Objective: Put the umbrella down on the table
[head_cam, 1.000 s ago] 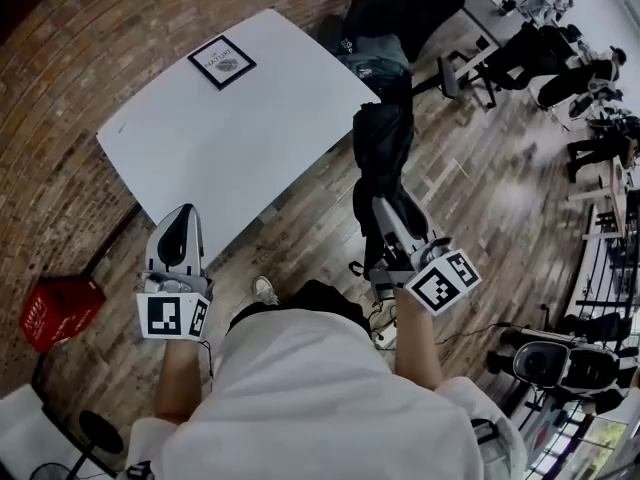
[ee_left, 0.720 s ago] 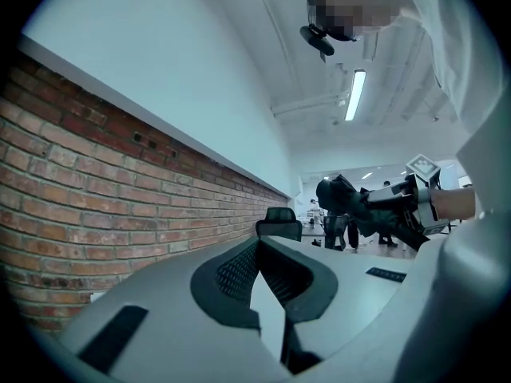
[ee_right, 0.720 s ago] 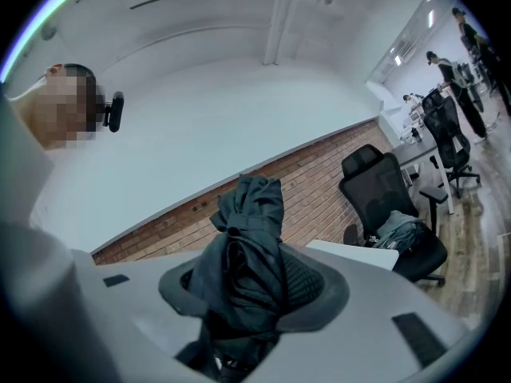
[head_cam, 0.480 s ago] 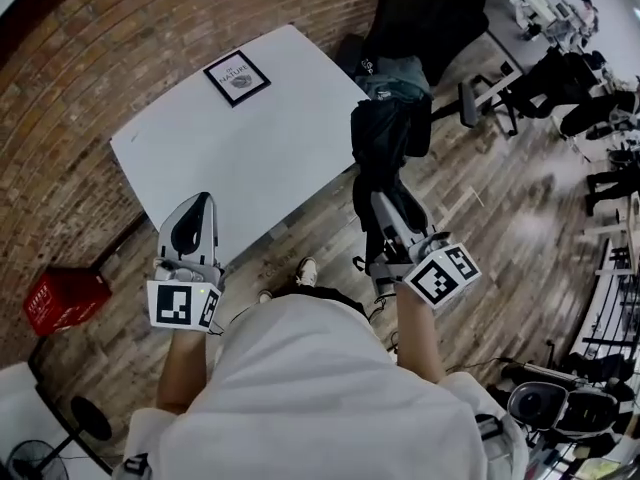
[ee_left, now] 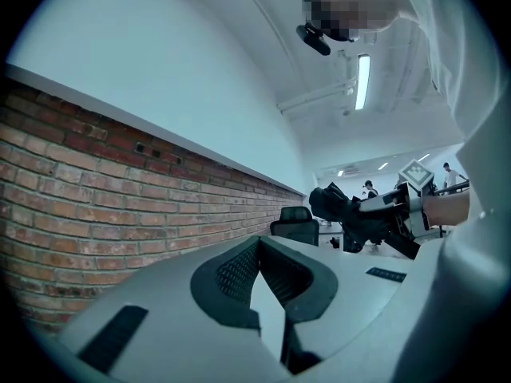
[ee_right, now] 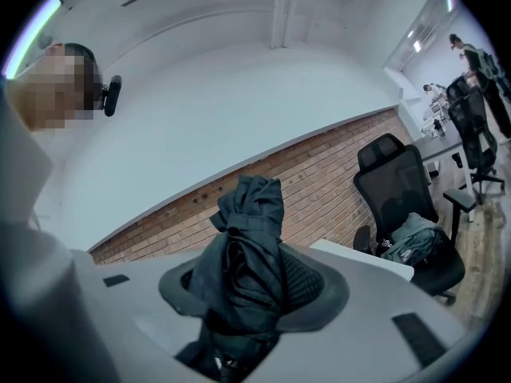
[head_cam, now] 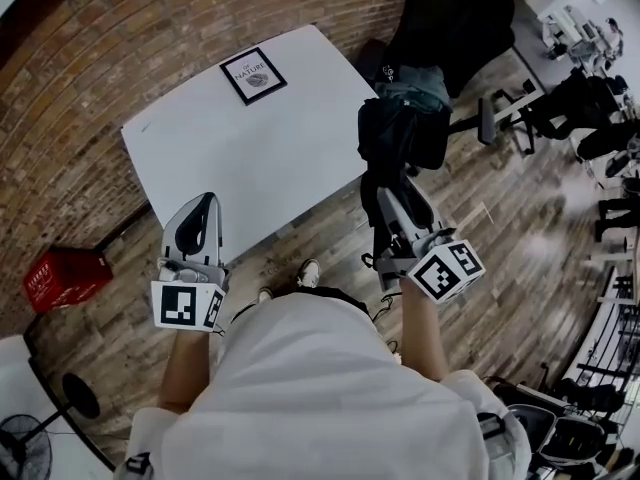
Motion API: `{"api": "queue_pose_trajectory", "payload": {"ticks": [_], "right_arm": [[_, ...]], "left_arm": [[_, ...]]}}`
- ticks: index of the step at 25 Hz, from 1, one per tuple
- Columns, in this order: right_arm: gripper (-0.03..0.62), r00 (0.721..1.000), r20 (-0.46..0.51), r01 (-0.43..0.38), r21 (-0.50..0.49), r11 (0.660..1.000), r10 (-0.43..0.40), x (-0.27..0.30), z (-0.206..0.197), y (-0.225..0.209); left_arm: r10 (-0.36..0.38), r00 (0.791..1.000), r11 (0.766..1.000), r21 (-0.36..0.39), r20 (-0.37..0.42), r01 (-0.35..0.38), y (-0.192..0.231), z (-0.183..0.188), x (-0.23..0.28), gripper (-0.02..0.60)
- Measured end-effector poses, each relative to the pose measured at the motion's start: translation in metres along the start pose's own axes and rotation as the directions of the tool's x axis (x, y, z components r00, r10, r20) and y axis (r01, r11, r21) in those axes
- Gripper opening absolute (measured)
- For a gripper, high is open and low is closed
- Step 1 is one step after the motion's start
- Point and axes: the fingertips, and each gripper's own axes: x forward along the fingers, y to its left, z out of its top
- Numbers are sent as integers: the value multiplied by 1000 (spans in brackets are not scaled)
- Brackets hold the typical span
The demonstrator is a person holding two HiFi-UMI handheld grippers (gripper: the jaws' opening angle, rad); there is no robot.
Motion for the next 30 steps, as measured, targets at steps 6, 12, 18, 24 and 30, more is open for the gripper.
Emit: {"api": "queue_pose_trajectory", "payload": {"ticks": [6, 12, 18, 24, 30], "right_arm": [[196, 999, -40, 6, -22, 1000, -7, 21, -10, -20], [195, 995, -96, -7, -54, 999, 2, 51, -22, -36], [195, 988, -154, -38, -111, 993, 20, 93, -36, -51], [193, 966, -257, -16, -163, 987, -27, 136, -76, -81], [192, 941, -331, 33, -105, 994, -66, 174, -115, -112]], "left_arm": [[41, 999, 999, -5, -9, -41, -1, -4, -7, 23], [82, 996, 997, -1, -28, -82, -1, -6, -14, 23], [130, 991, 991, 12, -44, -130, 1, -5, -19, 23], [186, 981, 982, 29, -54, -184, 4, -3, -25, 23], [266, 961, 964, 49, -73, -263, 13, -1, -41, 23]]}}
